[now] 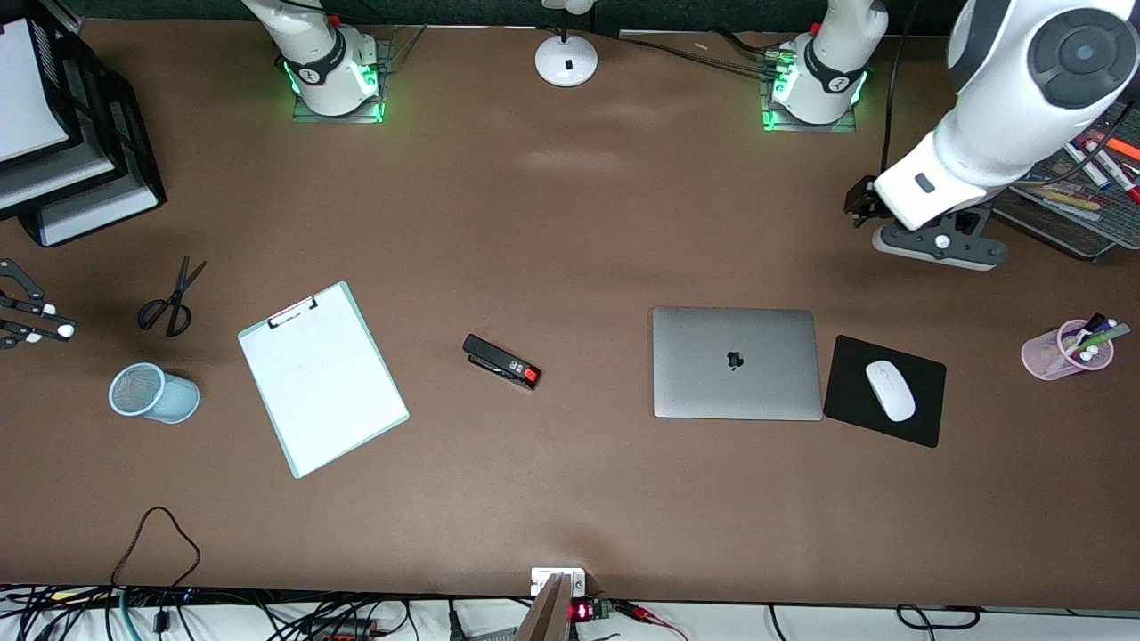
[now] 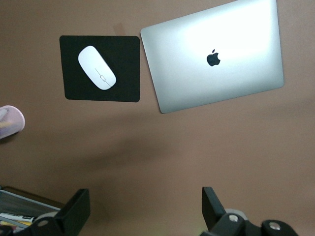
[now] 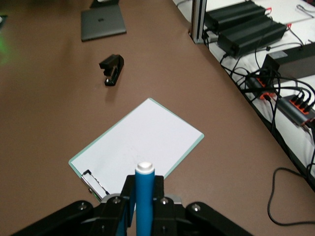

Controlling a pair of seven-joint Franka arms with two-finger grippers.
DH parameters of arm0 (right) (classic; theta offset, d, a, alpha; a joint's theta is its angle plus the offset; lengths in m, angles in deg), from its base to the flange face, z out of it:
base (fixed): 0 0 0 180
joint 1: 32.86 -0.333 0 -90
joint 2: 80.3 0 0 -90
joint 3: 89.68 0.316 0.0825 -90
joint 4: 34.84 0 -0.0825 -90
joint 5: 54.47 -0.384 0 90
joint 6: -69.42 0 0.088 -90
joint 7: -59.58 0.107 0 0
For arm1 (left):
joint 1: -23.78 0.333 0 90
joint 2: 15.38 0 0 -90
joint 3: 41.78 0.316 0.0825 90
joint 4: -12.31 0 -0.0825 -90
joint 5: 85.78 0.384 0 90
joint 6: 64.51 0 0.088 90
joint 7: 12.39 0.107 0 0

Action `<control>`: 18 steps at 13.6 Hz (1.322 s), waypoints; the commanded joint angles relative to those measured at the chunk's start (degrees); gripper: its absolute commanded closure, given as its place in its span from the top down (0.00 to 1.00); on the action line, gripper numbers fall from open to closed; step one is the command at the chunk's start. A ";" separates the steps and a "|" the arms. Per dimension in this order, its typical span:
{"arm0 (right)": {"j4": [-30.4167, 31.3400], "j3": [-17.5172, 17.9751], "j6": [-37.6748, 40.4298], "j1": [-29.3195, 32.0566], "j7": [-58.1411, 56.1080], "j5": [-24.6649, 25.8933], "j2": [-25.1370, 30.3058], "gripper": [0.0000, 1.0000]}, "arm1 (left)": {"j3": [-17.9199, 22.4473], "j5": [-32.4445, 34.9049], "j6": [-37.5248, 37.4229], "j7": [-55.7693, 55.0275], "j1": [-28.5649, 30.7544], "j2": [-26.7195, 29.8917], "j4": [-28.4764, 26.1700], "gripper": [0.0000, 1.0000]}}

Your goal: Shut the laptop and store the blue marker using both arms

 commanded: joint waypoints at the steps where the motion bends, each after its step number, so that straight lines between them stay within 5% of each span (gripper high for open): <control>1: -1.58 0.83 4.37 2.56 -3.30 -3.04 -1.76 0.00 | 0.14 -1.30 -0.08 2.75 1.55 1.22 -0.77 1.00; 5: -1.58 0.83 7.10 4.67 -8.21 -7.60 -4.39 0.00 | 1.02 -3.39 -1.22 1.88 2.35 1.57 -0.59 1.00; 8: -1.66 0.83 7.72 5.55 -13.94 -7.97 -5.63 0.00 | 6.45 -10.70 -2.00 0.21 1.57 -0.44 4.04 1.00; 18: -8.43 1.27 7.20 5.73 -21.23 -16.39 -14.94 0.00 | 10.77 -4.40 -3.50 0.73 -3.79 5.08 6.88 1.00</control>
